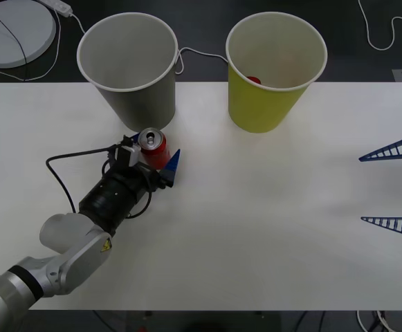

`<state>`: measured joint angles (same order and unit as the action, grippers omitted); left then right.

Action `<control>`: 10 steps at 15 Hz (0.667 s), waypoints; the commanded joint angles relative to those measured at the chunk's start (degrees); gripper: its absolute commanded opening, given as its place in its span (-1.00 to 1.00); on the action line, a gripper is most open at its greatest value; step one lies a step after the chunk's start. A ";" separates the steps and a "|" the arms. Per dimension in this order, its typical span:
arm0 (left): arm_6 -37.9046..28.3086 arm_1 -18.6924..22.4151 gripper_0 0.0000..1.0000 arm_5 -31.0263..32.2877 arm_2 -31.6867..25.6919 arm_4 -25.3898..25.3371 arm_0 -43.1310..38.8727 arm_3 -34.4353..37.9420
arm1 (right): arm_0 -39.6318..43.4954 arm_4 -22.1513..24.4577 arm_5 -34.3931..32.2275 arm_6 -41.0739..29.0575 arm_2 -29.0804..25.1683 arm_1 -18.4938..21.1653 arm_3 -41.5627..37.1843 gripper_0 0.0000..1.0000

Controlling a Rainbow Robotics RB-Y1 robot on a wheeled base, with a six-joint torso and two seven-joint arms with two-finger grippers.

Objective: Put the can into the green bin and the plastic bottle into the gray bin

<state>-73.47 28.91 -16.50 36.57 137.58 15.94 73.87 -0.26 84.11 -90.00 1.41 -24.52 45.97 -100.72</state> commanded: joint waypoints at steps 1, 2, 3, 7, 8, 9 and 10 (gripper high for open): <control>0.08 0.00 0.88 0.06 0.08 -0.20 0.23 -0.04 | 0.00 0.00 0.00 0.00 0.00 0.00 0.00 1.00; 0.26 0.00 -0.79 0.06 0.08 -0.20 0.23 -0.04 | 0.00 0.00 0.00 0.00 0.00 0.00 0.00 1.00; 0.96 0.00 -1.00 0.06 -0.10 -0.29 0.23 -0.04 | 0.00 0.00 0.00 0.00 0.00 0.00 0.00 1.00; 0.96 0.00 -1.00 0.06 -0.10 -0.47 0.14 -0.04 | 0.00 0.00 0.00 0.00 0.00 0.00 0.00 1.00; 1.05 0.00 -1.00 0.06 -0.10 -0.64 0.14 -0.04 | 0.00 0.00 0.00 0.00 0.00 0.00 0.00 1.00; 1.14 0.09 -1.00 0.06 -0.10 -0.82 0.14 -0.04 | 0.00 0.00 0.00 0.00 0.00 0.00 0.00 1.00; 1.40 0.27 -1.00 0.06 -0.10 -1.00 0.14 -0.04 | 0.00 0.00 0.00 0.00 0.00 0.00 0.00 1.00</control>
<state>-72.25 29.05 -16.46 36.48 136.72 16.10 73.82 -0.26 84.11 -90.00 1.41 -24.52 45.97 -100.72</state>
